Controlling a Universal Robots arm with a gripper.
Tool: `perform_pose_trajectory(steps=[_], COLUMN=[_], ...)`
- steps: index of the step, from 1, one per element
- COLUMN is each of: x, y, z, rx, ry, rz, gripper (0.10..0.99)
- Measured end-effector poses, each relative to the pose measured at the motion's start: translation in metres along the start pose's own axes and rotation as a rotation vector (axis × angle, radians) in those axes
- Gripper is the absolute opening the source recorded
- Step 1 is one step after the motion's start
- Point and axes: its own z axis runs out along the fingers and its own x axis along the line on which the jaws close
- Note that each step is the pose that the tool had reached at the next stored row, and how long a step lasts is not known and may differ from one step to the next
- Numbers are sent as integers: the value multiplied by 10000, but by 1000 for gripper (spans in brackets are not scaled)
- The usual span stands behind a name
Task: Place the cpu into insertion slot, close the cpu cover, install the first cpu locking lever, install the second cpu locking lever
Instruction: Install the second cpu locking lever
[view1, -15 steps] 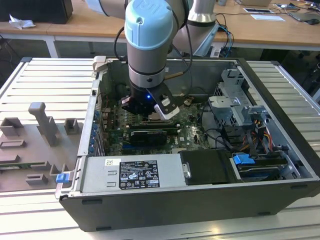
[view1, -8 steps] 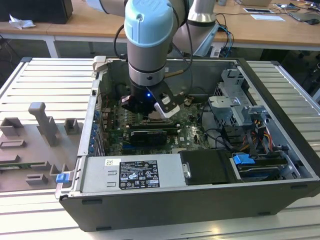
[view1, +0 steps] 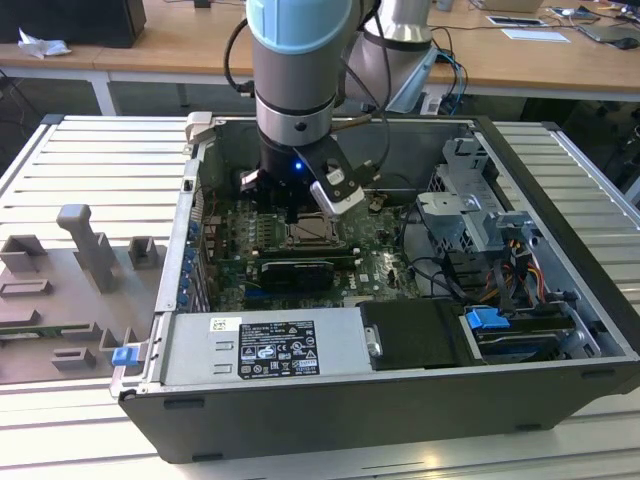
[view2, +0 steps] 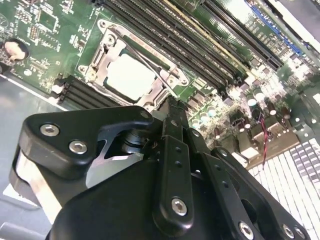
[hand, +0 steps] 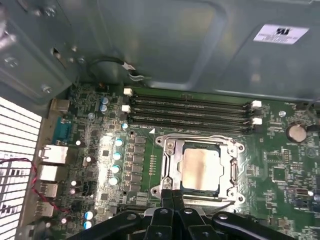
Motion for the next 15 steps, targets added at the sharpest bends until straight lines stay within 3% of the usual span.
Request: perform_pose_trajectory(steps=[3, 10, 15], x=[-18, -264, -311], y=[5, -17, -40], z=[-21, -18, -15], rx=[-2, -4, -5], ry=[-2, 55, 66], rz=[0, 15, 19], gripper=[106, 106, 106])
